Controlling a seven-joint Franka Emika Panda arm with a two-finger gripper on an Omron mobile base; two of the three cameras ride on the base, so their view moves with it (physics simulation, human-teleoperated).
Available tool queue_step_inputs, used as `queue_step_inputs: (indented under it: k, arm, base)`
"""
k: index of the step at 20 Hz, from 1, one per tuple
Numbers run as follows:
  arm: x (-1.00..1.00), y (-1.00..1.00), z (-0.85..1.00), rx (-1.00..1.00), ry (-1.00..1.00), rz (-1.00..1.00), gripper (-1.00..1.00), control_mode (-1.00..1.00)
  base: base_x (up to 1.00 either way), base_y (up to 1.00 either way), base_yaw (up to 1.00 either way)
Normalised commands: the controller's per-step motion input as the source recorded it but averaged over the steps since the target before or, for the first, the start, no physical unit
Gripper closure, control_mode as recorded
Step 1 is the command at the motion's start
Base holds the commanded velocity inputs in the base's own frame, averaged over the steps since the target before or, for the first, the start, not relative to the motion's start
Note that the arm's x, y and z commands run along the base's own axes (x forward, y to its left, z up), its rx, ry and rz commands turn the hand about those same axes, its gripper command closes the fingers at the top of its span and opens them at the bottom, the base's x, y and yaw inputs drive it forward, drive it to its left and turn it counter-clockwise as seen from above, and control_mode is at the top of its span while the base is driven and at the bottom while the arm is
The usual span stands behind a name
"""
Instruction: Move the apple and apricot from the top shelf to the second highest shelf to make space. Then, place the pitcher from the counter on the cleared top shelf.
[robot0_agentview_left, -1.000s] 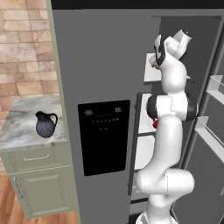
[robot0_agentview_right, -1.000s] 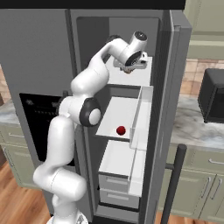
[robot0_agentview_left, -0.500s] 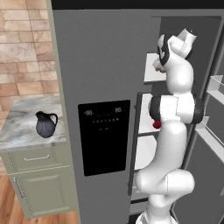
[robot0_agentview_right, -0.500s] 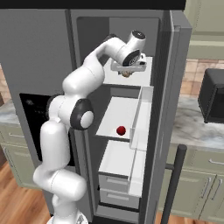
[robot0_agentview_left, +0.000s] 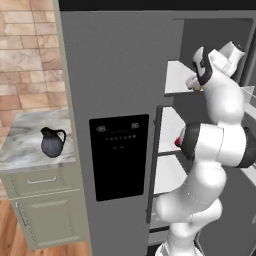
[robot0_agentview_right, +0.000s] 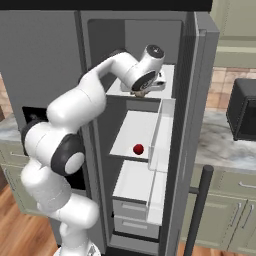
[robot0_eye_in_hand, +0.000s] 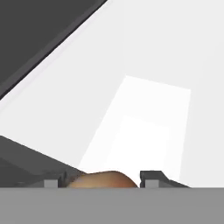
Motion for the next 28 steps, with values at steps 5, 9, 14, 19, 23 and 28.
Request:
queue_step_inputs:
  k: [5,9,14,19,23,28]
  arm:
    - [-1.0,0.0,0.18,-0.03,0.03,0.0,1.0,-1.0]
    - [-1.0,0.0,-0.2,-0.03,0.0,0.0,1.0,-1.0]
    - [-1.0,0.17,-0.69,-0.01,-0.06,0.02,1.0,-1.0]
    - [-0.76,0.27,-0.8,0.0,-0.12,0.0,1.0,-1.0]
    - [-0.4,0.3,-0.61,0.0,-0.11,0.0,1.0,-1.0]
    - [-0.09,0.39,-0.43,0.0,-0.04,0.0,1.0,-1.0]
  base:
    - [0.0,0.0,0.0]
    - [0.0,0.0,0.0]
    - [0.0,0.0,0.0]
    - [0.0,0.0,0.0]
    - [0.0,0.0,0.0]
    - [0.0,0.0,0.0]
